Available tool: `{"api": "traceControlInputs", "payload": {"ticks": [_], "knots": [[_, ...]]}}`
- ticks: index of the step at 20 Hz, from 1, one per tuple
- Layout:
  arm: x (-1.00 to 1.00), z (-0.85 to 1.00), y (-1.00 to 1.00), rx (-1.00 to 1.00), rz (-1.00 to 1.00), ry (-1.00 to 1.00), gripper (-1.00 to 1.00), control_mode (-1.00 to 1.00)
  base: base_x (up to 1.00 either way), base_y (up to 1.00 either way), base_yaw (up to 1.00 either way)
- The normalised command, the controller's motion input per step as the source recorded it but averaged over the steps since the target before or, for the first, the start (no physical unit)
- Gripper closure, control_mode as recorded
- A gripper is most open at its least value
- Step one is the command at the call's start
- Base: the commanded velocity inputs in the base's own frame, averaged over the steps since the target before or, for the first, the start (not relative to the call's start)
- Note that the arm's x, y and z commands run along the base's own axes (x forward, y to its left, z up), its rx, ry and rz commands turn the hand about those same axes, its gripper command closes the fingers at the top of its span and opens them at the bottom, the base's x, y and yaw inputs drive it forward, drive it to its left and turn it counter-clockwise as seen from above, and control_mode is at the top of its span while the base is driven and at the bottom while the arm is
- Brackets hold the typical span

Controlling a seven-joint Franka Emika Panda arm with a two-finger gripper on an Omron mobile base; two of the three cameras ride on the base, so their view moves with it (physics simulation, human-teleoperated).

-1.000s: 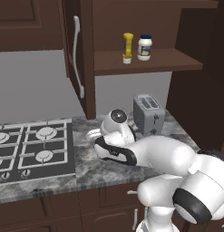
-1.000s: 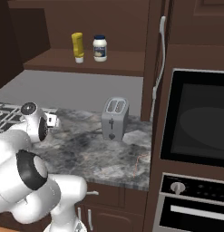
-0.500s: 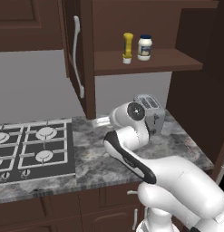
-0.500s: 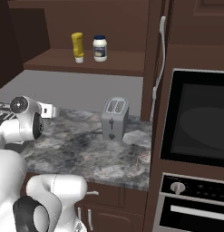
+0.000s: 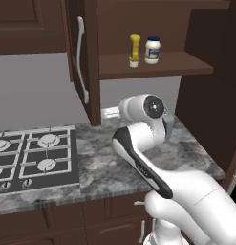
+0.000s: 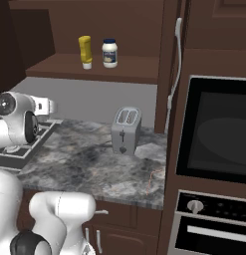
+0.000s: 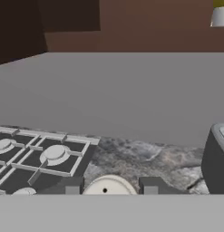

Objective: There are various items on the counter. Only move the condiments/shakers into the cabinet.

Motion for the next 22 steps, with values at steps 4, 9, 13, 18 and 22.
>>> {"api": "traceControlInputs", "payload": {"ticks": [4,9,13,18,22], "knots": [[-0.49,1.0,-0.08,0.01,0.0,0.0,1.0,-1.0,0.0,0.0,0.0],[-0.54,1.0,-0.21,0.03,0.0,0.01,1.0,-1.0,0.0,0.0,0.0],[-0.54,0.86,-0.41,0.0,0.0,0.0,1.0,-1.0,0.0,0.0,0.0],[-0.29,0.39,-0.27,-0.08,-0.03,-0.06,1.0,-1.0,0.0,0.0,0.0],[-0.24,0.09,0.0,-0.03,0.0,-0.24,1.0,-1.0,0.0,0.0,0.0]]}}
